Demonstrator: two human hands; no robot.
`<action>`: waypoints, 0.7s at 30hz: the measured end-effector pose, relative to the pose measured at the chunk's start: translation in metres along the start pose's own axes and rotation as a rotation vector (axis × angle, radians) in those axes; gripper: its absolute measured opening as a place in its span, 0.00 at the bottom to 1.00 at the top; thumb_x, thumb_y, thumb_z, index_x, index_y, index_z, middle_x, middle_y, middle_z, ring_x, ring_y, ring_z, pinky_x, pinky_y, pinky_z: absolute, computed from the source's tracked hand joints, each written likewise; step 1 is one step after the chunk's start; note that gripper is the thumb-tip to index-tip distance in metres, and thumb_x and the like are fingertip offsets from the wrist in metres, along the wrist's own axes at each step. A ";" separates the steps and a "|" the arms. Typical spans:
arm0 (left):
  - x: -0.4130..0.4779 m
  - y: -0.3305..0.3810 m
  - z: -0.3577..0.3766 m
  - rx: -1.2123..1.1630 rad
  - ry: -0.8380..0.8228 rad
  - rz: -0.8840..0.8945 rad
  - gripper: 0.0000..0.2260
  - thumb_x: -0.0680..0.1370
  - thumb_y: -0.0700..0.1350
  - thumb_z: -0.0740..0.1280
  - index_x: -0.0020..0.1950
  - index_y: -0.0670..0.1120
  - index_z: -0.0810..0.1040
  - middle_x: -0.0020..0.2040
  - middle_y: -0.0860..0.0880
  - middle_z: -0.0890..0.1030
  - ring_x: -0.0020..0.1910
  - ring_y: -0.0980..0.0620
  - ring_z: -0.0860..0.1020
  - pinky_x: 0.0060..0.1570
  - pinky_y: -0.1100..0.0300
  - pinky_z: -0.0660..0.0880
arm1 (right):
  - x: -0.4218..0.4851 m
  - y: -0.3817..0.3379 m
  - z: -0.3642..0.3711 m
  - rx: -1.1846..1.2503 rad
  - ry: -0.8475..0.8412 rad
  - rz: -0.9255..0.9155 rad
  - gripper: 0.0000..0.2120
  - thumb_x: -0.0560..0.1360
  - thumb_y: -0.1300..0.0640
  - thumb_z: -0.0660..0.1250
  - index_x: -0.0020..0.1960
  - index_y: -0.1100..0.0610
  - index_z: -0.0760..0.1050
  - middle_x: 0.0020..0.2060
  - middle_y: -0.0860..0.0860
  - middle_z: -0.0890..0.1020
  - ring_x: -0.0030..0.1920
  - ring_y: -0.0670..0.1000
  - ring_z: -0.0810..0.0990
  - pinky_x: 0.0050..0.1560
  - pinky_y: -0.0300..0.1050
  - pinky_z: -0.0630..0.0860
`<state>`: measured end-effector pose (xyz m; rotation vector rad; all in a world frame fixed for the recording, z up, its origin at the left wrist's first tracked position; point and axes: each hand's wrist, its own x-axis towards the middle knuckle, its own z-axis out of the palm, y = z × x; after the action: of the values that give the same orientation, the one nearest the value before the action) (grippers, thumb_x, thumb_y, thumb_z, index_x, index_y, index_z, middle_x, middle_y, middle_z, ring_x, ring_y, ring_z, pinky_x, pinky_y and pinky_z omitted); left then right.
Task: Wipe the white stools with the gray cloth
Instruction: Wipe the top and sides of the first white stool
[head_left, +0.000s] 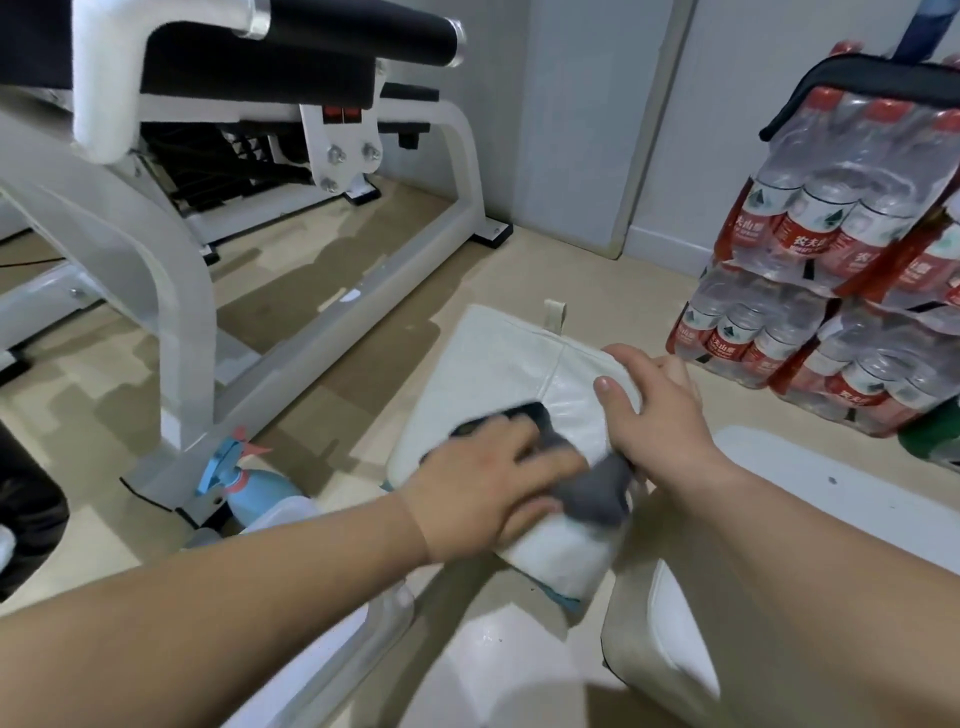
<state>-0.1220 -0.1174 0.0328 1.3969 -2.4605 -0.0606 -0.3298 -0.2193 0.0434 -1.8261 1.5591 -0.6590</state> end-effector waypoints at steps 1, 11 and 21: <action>0.008 -0.012 -0.012 -0.026 0.083 -0.164 0.20 0.83 0.60 0.57 0.74 0.55 0.70 0.56 0.45 0.74 0.52 0.42 0.75 0.42 0.49 0.77 | 0.000 -0.003 0.001 0.011 0.002 0.007 0.18 0.86 0.47 0.62 0.76 0.41 0.73 0.58 0.50 0.69 0.71 0.55 0.65 0.65 0.42 0.58; 0.045 -0.032 -0.007 0.167 0.067 -0.506 0.23 0.84 0.61 0.57 0.80 0.61 0.63 0.73 0.47 0.69 0.65 0.40 0.67 0.60 0.42 0.73 | -0.002 -0.004 0.001 -0.045 -0.006 0.032 0.19 0.86 0.43 0.59 0.76 0.40 0.70 0.58 0.49 0.67 0.70 0.55 0.65 0.60 0.47 0.62; -0.036 0.022 -0.004 -0.133 -0.195 -0.205 0.22 0.84 0.62 0.52 0.65 0.50 0.73 0.55 0.47 0.74 0.51 0.44 0.76 0.48 0.45 0.76 | 0.005 -0.012 -0.005 0.070 -0.023 0.107 0.14 0.85 0.43 0.62 0.70 0.39 0.75 0.60 0.50 0.69 0.72 0.57 0.67 0.69 0.50 0.64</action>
<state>-0.1216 -0.0746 0.0320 1.6473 -2.4011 -0.4169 -0.3249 -0.2238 0.0559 -1.6807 1.5867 -0.6322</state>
